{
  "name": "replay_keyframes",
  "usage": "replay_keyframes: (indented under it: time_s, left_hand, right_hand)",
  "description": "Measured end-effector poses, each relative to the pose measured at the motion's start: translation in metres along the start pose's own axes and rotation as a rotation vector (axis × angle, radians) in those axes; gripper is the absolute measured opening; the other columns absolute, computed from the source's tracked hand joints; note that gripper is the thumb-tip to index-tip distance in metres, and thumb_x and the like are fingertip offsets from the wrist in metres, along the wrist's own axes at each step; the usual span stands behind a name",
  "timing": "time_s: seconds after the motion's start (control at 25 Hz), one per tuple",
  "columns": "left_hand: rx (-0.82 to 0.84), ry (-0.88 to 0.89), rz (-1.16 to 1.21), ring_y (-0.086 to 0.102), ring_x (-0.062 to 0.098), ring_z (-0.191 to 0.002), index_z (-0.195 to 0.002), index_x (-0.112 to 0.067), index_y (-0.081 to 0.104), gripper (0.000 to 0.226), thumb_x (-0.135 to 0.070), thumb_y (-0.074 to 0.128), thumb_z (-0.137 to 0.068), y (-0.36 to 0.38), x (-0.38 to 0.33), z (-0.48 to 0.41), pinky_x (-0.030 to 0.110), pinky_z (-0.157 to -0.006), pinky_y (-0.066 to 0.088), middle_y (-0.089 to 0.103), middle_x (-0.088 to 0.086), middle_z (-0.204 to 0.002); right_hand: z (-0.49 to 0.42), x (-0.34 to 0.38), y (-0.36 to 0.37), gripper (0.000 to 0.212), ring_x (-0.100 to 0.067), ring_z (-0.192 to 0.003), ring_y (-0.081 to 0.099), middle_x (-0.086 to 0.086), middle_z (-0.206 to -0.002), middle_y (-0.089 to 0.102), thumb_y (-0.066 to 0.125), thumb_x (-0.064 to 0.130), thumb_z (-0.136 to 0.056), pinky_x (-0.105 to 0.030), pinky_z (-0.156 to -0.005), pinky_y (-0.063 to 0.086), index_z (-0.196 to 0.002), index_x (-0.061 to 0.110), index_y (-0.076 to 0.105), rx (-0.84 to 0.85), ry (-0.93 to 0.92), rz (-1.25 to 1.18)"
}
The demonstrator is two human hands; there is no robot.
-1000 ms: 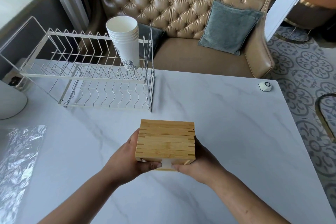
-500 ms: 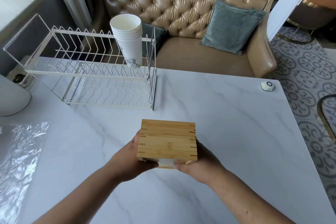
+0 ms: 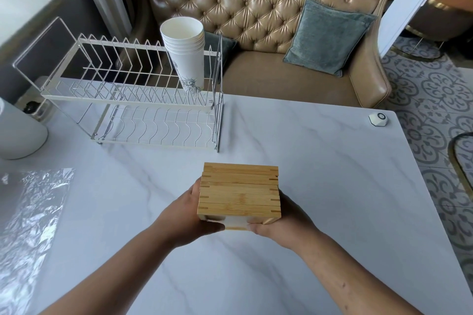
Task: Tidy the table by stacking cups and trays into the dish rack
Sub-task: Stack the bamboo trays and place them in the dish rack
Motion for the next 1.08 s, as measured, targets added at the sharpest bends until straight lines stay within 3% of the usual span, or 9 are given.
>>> replay_keyframes:
  time_s: [0.2,0.32,0.44,0.52,0.68,0.84,0.96,1.08]
  left_hand:
    - [0.090,-0.072,0.089,0.061,0.009,-0.120,-0.143,-0.033,0.047,0.090,-0.041,0.087,-0.063,-0.005,-0.003,-0.011,0.041,-0.100,0.054,0.060,-0.016,-0.133]
    - [0.244,-0.064,0.408,0.060,0.018,-0.131,-0.145,-0.031,0.048,0.088,-0.028,0.094,-0.071,-0.016,-0.008,-0.019,0.047,-0.105,0.053,0.064,-0.005,-0.140]
    - [0.335,-0.046,0.684,0.064,0.023,-0.129,-0.138,-0.032,0.059,0.061,-0.030,0.085,-0.083,-0.014,-0.023,-0.014,0.050,-0.106,0.050,0.068,0.003,-0.138]
    - [0.304,-0.068,0.818,0.064,0.029,-0.129,-0.138,-0.025,0.062,0.052,-0.034,0.075,-0.089,-0.003,-0.032,-0.010,0.059,-0.110,0.047,0.068,0.008,-0.138]
    - [0.277,-0.191,1.012,0.063,0.038,-0.128,-0.140,-0.011,0.062,0.053,-0.041,0.064,-0.097,0.018,-0.036,0.001,0.062,-0.111,0.045,0.067,0.018,-0.138]
    - [0.252,-0.318,1.209,0.067,0.044,-0.120,-0.139,-0.010,0.061,0.055,-0.041,0.068,-0.094,0.037,-0.037,0.017,0.053,-0.092,0.059,0.068,0.025,-0.133]
    - [0.183,-0.369,1.271,0.070,0.046,-0.113,-0.132,-0.008,0.067,0.050,-0.041,0.063,-0.096,0.040,-0.039,0.019,0.050,-0.083,0.061,0.070,0.028,-0.128]
    - [0.123,-0.380,1.285,0.070,0.045,-0.113,-0.133,-0.010,0.067,0.051,-0.043,0.065,-0.094,0.039,-0.039,0.017,0.051,-0.084,0.061,0.071,0.026,-0.127]
  right_hand:
    - [-0.008,-0.003,-0.001,0.080,0.001,-0.106,0.064,0.026,-0.117,0.067,0.090,0.049,-0.060,-0.034,-0.092,0.057,-0.130,0.045,0.052,0.056,0.057,-0.111]
    - [-0.008,-0.002,-0.013,0.081,0.001,-0.115,0.062,0.024,-0.123,0.067,0.091,0.053,-0.059,-0.036,-0.099,0.055,-0.129,0.053,0.051,0.132,0.033,-0.241]
    - [0.002,0.005,-0.015,0.061,-0.007,-0.121,0.064,0.013,-0.130,0.069,0.086,0.043,-0.075,-0.029,-0.096,0.057,-0.129,0.051,0.056,0.227,-0.028,-0.550]
    - [0.008,0.006,-0.008,0.049,-0.015,-0.122,0.067,0.003,-0.131,0.071,0.079,0.034,-0.083,-0.032,-0.093,0.058,-0.129,0.040,0.063,0.238,0.026,-0.784]
    - [0.013,-0.004,0.008,0.052,-0.035,-0.117,0.070,-0.016,-0.124,0.074,0.078,0.029,-0.079,-0.059,-0.103,0.052,-0.129,0.017,0.069,0.244,0.261,-1.050]
    - [0.018,-0.005,0.016,0.044,-0.034,-0.099,0.077,-0.017,-0.112,0.078,0.081,0.039,-0.072,-0.045,-0.073,0.063,-0.111,0.018,0.078,0.198,0.418,-1.126]
    - [0.016,-0.005,0.027,0.034,-0.033,-0.095,0.078,-0.015,-0.107,0.080,0.080,0.047,-0.070,-0.049,-0.077,0.061,-0.096,0.026,0.082,0.136,0.459,-1.121]
    - [0.010,-0.001,0.024,0.035,-0.028,-0.091,0.079,-0.009,-0.102,0.081,0.076,0.056,-0.071,-0.049,-0.082,0.060,-0.096,0.032,0.081,0.056,0.436,-1.089]
Point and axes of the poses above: each hand's wrist, its own z-axis away from the middle knuckle, its own y-axis out of the palm, x = y × z, the point moved 3 cm from there along -z, towards the middle knuckle
